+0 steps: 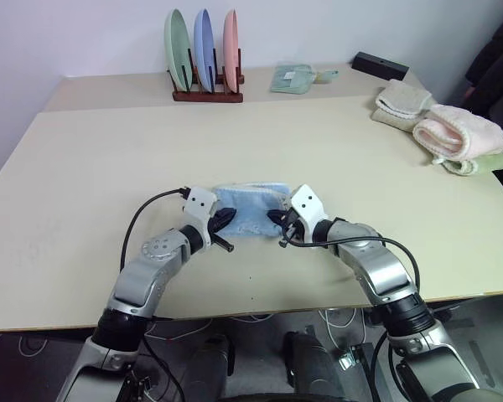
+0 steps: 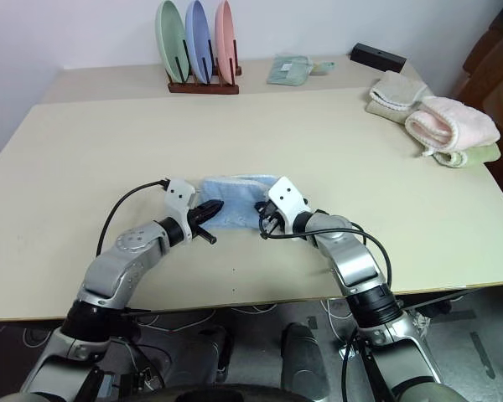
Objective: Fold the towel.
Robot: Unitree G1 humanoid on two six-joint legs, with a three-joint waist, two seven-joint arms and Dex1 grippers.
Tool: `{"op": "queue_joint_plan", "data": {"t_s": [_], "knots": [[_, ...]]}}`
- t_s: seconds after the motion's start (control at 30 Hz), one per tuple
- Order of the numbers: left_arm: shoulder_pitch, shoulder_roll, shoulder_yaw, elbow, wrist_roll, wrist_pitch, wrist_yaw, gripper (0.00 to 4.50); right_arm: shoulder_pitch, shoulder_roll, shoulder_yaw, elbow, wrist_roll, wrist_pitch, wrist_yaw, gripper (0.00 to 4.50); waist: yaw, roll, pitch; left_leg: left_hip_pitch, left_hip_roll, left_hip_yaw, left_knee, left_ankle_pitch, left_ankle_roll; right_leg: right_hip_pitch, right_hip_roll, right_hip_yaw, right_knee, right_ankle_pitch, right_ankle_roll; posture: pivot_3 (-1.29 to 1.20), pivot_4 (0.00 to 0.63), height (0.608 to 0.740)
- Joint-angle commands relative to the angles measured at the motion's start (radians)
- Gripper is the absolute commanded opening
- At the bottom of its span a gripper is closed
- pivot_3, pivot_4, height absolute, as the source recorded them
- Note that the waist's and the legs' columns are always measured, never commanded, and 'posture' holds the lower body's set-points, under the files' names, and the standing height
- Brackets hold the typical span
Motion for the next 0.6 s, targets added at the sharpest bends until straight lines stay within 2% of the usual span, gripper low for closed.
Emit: {"op": "queue_joint_plan", "data": {"t_s": [0.03, 0.13, 0.27, 0.3, 0.4, 0.6], "knots": [[0.034, 0.017, 0.131, -0.105, -0.055, -0.022, -0.01, 0.0, 0.001, -0.031, -0.128, -0.114, 0.107, 0.085, 0.026, 0.78, 0.0, 0.0, 0.0, -0.001, 0.0, 0.0, 0.0, 0.0, 0.0, -0.001, 0.0, 0.0, 0.0, 0.0, 0.0, 0.0, 0.15, 0.74], [0.077, 0.087, 0.189, -0.17, -0.048, -0.039, -0.05, 0.0, -0.004, -0.049, -0.2, -0.18, 0.203, 0.222, 0.038, 2.18, -0.002, 0.0, 0.001, -0.001, 0.001, 0.0, 0.0, 0.0, 0.0, -0.002, 0.0, 0.0, 0.0, 0.0, 0.0, 0.0, 0.15, 0.74], [0.138, 0.175, 0.236, -0.208, -0.044, -0.064, -0.119, 0.0, -0.026, -0.031, -0.269, -0.181, 0.277, 0.398, -0.018, 4.18, -0.001, 0.0, 0.001, -0.001, 0.001, 0.0, -0.001, 0.0, 0.0, -0.002, 0.0, 0.0, 0.0, 0.0, 0.0, 0.0, 0.15, 0.74], [0.15, 0.187, 0.25, -0.214, -0.052, -0.064, -0.131, 0.0, -0.036, -0.02, -0.286, -0.165, 0.294, 0.44, -0.034, 4.43, -0.001, 0.0, 0.001, -0.001, 0.001, 0.0, -0.001, 0.0, 0.0, -0.002, 0.0, 0.0, 0.0, 0.0, 0.0, 0.0, 0.15, 0.74], [0.182, 0.216, 0.294, -0.238, -0.083, -0.061, -0.166, 0.0, -0.076, 0.027, -0.319, -0.095, 0.342, 0.529, -0.064, 4.43, -0.001, 0.0, 0.001, -0.001, 0.001, 0.0, 0.0, 0.0, 0.0, -0.002, 0.0, 0.0, 0.0, 0.0, 0.0, 0.0, 0.15, 0.74], [0.223, 0.218, 0.289, -0.299, -0.087, -0.052, -0.184, 0.0, -0.122, 0.078, -0.288, 0.007, 0.35, 0.551, -0.084, 4.43, -0.001, 0.0, 0.001, -0.001, 0.001, 0.0, 0.0, 0.0, 0.0, -0.002, 0.0, 0.0, 0.0, 0.0, 0.0, 0.0, 0.15, 0.74]]}}
